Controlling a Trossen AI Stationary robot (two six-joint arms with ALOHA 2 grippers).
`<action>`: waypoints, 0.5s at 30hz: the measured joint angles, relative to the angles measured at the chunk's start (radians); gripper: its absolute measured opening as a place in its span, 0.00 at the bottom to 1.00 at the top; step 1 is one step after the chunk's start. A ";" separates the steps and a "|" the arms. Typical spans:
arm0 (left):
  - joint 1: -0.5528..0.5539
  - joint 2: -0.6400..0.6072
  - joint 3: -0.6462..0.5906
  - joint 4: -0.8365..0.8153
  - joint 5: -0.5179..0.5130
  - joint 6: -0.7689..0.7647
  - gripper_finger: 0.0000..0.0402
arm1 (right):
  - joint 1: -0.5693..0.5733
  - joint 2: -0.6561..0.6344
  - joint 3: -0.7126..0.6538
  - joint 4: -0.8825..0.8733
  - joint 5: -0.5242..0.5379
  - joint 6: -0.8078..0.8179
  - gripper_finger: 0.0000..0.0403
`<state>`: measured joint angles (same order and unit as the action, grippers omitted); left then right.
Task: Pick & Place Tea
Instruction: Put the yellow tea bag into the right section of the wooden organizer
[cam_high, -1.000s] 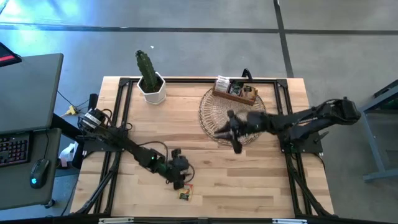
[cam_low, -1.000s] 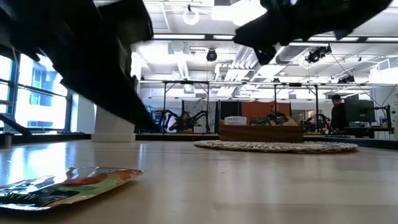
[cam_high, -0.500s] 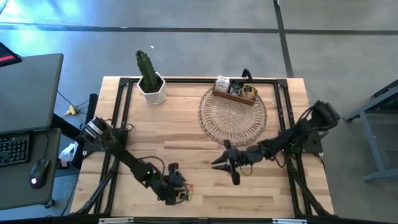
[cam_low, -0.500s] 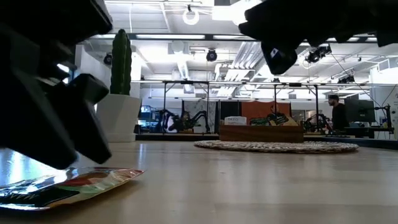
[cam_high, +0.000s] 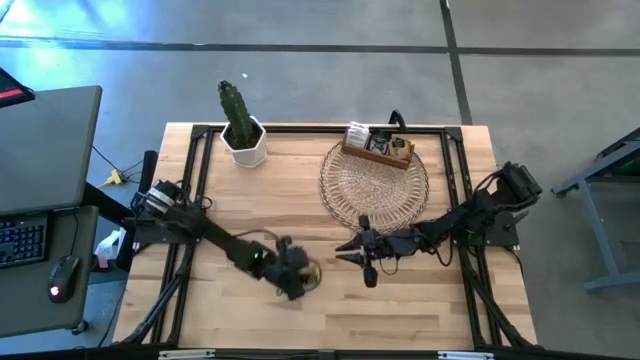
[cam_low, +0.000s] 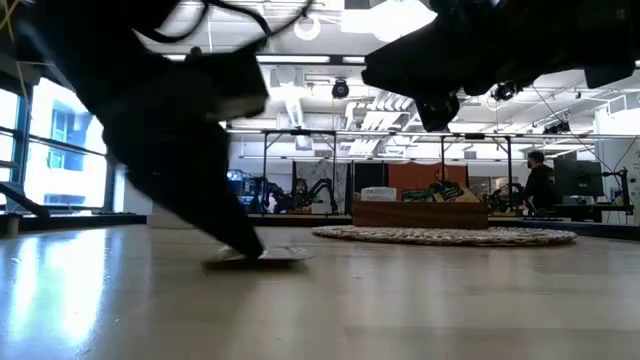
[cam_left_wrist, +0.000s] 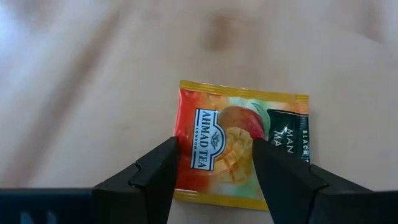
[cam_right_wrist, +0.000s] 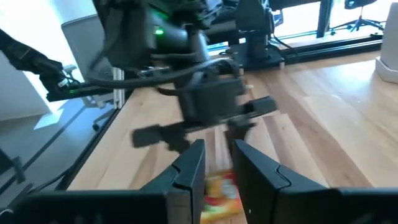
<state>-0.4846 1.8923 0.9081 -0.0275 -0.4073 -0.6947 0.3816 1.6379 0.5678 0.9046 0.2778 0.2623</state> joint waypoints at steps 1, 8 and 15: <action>0.022 0.000 0.000 -0.019 -0.001 -0.026 0.50 | -0.004 0.000 0.000 0.000 -0.002 0.003 0.19; 0.162 0.002 0.009 -0.073 -0.041 -0.104 0.50 | -0.002 0.000 0.021 -0.097 0.031 -0.095 0.19; 0.265 0.006 0.115 -0.186 0.095 -0.095 0.50 | 0.021 0.000 0.151 -0.440 0.120 -0.344 0.19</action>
<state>-0.2194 1.8988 1.0229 -0.2131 -0.3119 -0.7894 0.4026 1.6379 0.7191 0.4646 0.3982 -0.0822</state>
